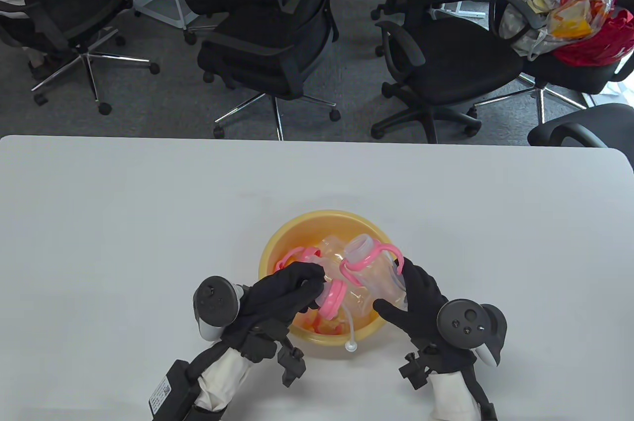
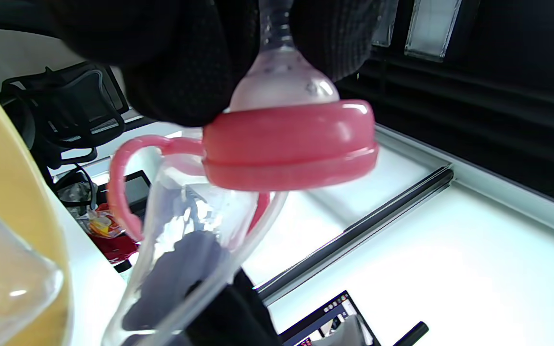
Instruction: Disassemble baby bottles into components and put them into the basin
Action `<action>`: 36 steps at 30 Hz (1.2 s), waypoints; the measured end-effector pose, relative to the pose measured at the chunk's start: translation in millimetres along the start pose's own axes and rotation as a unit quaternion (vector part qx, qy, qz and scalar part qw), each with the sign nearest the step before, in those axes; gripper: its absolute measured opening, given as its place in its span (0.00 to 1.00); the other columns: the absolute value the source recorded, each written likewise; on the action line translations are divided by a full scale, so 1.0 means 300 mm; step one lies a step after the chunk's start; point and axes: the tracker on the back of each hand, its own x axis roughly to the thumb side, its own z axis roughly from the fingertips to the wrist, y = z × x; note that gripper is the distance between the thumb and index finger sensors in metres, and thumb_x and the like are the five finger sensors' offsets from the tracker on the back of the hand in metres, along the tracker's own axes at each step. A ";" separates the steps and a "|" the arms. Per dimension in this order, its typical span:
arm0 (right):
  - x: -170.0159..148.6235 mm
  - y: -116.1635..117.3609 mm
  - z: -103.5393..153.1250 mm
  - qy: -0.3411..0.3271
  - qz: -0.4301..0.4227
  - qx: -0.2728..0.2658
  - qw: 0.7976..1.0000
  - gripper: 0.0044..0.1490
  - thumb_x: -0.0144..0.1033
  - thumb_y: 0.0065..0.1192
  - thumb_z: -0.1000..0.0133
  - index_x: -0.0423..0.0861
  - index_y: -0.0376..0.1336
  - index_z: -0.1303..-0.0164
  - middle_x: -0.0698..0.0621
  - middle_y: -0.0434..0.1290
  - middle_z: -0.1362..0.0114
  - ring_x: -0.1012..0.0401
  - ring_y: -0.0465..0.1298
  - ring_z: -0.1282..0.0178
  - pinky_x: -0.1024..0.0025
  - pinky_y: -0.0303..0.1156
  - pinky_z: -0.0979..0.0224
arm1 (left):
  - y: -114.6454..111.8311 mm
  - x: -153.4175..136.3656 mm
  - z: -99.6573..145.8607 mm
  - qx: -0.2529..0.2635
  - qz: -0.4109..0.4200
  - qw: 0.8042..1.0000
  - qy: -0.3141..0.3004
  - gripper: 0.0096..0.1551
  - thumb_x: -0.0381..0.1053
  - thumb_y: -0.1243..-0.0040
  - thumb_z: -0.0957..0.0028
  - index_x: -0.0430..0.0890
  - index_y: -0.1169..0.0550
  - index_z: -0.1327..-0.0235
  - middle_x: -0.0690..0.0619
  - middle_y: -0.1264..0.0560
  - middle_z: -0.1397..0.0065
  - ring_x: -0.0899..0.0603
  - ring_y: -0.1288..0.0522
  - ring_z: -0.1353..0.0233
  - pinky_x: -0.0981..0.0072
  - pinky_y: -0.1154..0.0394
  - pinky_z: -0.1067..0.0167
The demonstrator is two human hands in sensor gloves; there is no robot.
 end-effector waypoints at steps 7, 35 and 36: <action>0.001 0.001 0.000 0.000 0.002 0.002 1.000 0.57 0.58 0.64 0.43 0.34 0.48 0.16 0.32 0.60 0.22 0.36 0.65 0.33 0.47 0.73 0.35 | 0.015 -0.011 0.002 0.017 -0.017 1.000 0.004 0.22 0.48 0.39 0.36 0.34 0.21 0.38 0.35 0.18 0.43 0.39 0.16 0.51 0.58 0.16 0.57; 0.002 0.002 0.000 -0.003 0.001 0.003 1.000 0.57 0.58 0.64 0.43 0.34 0.48 0.16 0.32 0.60 0.22 0.36 0.65 0.33 0.47 0.73 0.35 | -0.055 -0.069 -0.010 -0.149 -0.340 0.924 0.089 0.30 0.48 0.39 0.36 0.33 0.26 0.26 0.33 0.21 0.33 0.35 0.17 0.46 0.51 0.18 0.54; 0.002 0.003 0.000 -0.003 0.000 0.003 1.000 0.57 0.58 0.64 0.43 0.34 0.48 0.16 0.32 0.60 0.22 0.36 0.65 0.33 0.47 0.73 0.35 | -0.044 -0.061 -0.010 -0.138 -0.336 0.928 0.085 0.31 0.48 0.39 0.36 0.33 0.26 0.26 0.32 0.21 0.33 0.34 0.17 0.45 0.50 0.18 0.53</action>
